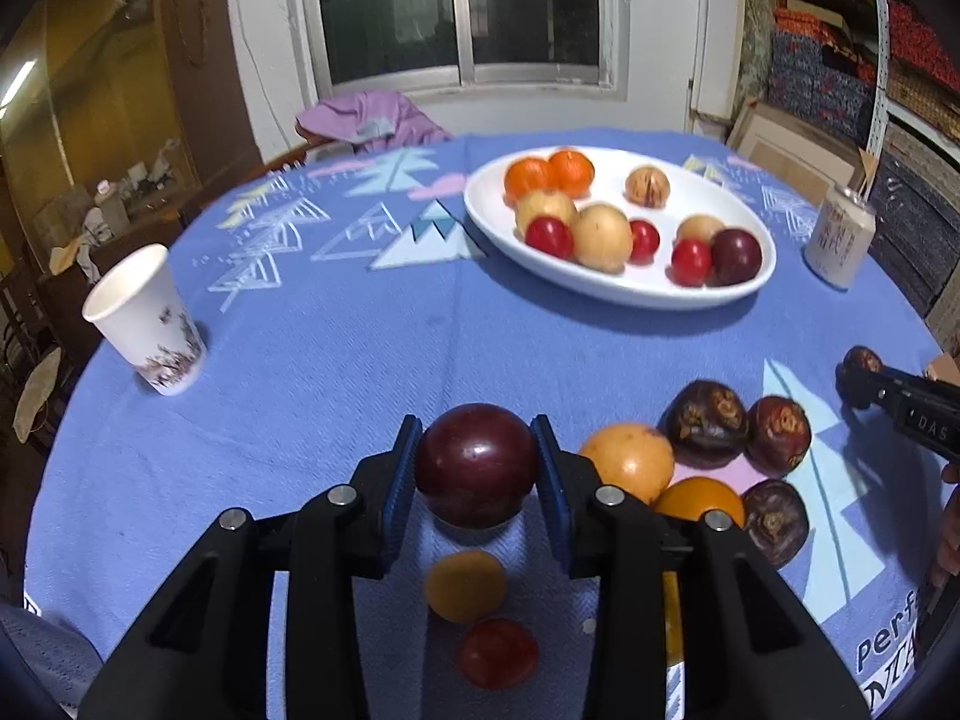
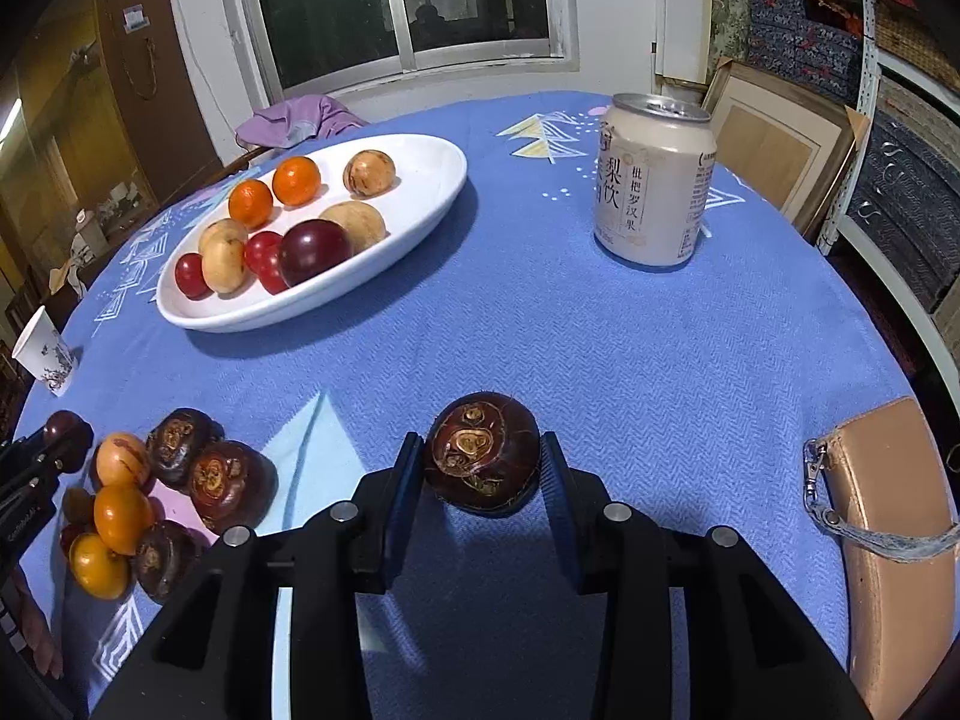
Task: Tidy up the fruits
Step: 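Carry both held fruits onto the white plate and open both tools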
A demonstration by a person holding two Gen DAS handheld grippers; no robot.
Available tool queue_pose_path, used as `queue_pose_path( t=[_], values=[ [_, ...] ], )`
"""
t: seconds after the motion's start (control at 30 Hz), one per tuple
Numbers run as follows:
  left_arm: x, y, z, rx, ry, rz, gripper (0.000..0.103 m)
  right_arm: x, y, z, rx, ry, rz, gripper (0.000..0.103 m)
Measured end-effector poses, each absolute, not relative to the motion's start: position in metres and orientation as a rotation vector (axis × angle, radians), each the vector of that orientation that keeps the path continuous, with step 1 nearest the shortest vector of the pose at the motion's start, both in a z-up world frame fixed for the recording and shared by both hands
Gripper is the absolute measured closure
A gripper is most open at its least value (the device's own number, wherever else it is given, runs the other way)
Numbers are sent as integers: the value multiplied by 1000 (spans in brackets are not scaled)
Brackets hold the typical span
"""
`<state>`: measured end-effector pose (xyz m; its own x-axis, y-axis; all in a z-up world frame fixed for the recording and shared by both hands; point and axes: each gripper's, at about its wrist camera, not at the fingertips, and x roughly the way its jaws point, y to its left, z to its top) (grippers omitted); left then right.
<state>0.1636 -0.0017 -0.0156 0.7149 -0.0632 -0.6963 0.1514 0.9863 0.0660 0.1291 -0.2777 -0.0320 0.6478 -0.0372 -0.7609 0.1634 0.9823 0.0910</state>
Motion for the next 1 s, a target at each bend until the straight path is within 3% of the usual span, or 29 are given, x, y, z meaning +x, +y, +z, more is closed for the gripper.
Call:
queue_pose_path(
  t=[0.37, 0.6, 1.0],
  values=[
    [154, -5, 28, 110, 619, -81, 67, 113, -257, 18, 206, 712, 2, 63],
    [202, -32, 36, 83, 666, -148, 67, 163, -225, 42, 185, 722, 74, 63],
    [282, -53, 12, -53, 792, -243, 67, 237, -212, 20, 209, 776, 89, 63]
  ],
)
